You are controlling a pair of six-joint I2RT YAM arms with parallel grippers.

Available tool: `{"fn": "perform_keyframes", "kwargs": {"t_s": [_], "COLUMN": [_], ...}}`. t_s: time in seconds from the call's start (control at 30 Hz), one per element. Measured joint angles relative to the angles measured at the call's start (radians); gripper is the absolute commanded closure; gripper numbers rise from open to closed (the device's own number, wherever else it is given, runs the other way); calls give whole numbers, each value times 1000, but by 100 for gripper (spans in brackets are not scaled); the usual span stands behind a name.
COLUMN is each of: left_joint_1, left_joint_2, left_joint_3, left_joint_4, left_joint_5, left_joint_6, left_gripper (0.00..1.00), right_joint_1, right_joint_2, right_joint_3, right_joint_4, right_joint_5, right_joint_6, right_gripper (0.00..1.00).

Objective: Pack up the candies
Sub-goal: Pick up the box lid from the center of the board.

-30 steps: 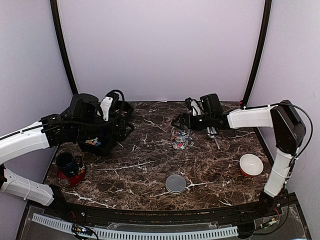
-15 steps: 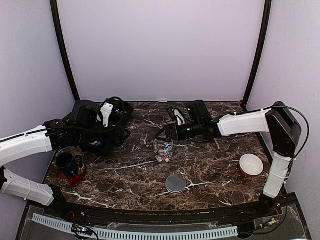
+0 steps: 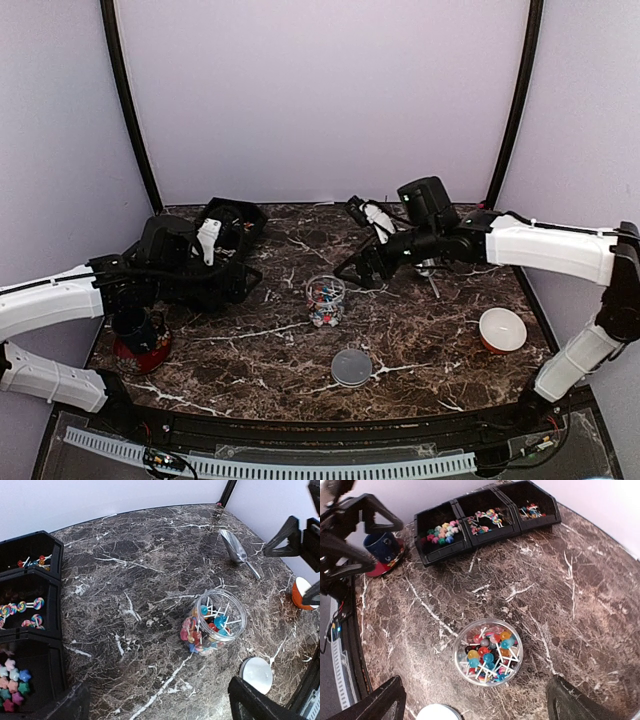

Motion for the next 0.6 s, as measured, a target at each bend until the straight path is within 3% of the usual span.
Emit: {"fn": "perform_keyframes", "kwargs": {"t_s": [0.2,0.6], "left_joint_1": [0,0], "left_joint_2": [-2,-4], "left_joint_3": [-79,-334], "left_joint_4": [89,413], "left_joint_5": [25,48], "left_joint_6": [-53,-69], "left_gripper": [1,1], "right_joint_1": [74,219], "right_joint_2": [-167,-167], "right_joint_3": [-120,-283], "right_joint_4": [-68,-103], "right_joint_5": [4,39], "right_joint_6": [-181,-308], "right_gripper": [2,2]}}
